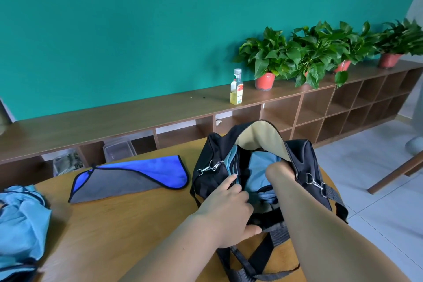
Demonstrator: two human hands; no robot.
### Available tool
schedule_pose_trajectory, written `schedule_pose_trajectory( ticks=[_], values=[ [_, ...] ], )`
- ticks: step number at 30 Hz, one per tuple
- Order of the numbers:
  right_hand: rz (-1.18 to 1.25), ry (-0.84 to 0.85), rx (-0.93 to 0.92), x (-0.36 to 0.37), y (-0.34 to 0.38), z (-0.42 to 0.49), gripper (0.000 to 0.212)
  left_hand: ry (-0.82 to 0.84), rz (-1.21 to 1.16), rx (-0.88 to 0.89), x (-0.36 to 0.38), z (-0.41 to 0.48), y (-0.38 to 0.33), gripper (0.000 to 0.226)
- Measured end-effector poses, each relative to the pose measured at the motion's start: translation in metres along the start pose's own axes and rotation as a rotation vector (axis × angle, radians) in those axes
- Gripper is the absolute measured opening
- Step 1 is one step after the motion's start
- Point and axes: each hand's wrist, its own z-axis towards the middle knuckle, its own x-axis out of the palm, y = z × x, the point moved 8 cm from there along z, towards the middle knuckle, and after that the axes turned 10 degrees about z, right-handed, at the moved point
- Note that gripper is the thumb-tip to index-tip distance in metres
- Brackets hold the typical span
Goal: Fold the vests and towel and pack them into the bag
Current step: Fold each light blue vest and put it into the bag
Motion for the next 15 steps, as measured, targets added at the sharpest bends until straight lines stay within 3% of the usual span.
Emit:
schedule_pose_trajectory(
  ticks=[2, 5, 9, 13, 15],
  values=[
    [0.093, -0.047, -0.020, -0.005, 0.000, 0.003, 0.037, 0.021, 0.005, 0.037, -0.001, 0.002, -0.003, 0.065],
    [0.277, -0.112, 0.027, -0.005, 0.000, -0.003, 0.047, -0.002, 0.009, 0.097, -0.004, 0.007, -0.010, 0.037],
    [0.193, -0.047, 0.050, 0.004, 0.002, -0.005, 0.063, -0.086, -0.034, 0.155, -0.003, 0.012, -0.020, 0.014],
    [-0.073, -0.049, 0.045, -0.010, 0.010, -0.013, 0.057, -0.158, -0.043, 0.082, -0.006, 0.009, -0.011, 0.025],
    [-0.143, -0.130, 0.016, -0.022, 0.019, -0.020, 0.053, -0.146, -0.067, 0.018, -0.006, 0.007, -0.001, 0.038]
  ],
)
